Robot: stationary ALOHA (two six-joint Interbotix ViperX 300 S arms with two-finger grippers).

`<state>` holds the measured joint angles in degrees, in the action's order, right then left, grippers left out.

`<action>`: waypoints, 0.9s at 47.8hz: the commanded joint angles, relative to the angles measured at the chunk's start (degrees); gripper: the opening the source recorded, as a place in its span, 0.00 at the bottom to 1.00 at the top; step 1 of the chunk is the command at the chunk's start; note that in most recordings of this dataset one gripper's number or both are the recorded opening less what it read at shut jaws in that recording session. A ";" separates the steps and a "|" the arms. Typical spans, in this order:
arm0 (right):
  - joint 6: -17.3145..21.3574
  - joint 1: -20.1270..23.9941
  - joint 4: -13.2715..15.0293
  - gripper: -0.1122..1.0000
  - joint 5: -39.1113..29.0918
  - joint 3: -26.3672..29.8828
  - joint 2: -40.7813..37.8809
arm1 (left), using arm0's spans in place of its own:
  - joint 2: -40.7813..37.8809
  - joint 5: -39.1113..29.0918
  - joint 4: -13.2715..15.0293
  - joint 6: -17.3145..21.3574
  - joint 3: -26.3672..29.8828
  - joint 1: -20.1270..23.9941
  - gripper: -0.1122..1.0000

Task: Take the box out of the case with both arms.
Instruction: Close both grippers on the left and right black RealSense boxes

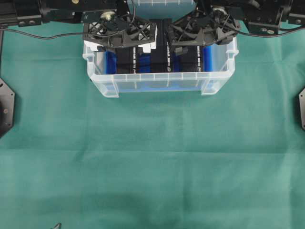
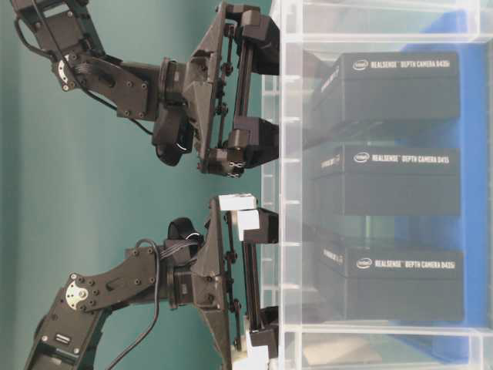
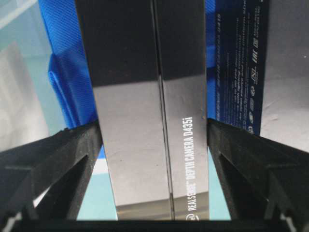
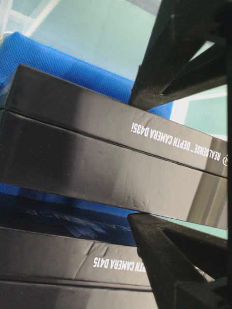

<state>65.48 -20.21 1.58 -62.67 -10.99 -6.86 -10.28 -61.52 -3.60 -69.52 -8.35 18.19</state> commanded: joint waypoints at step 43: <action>5.10 -0.53 0.62 0.69 -0.26 -0.88 -0.35 | 1.49 -0.09 1.05 0.35 -0.53 0.26 0.66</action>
<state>70.58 -20.39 1.93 -62.93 -11.60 -7.65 -9.93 -61.35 -2.72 -68.99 -8.70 18.46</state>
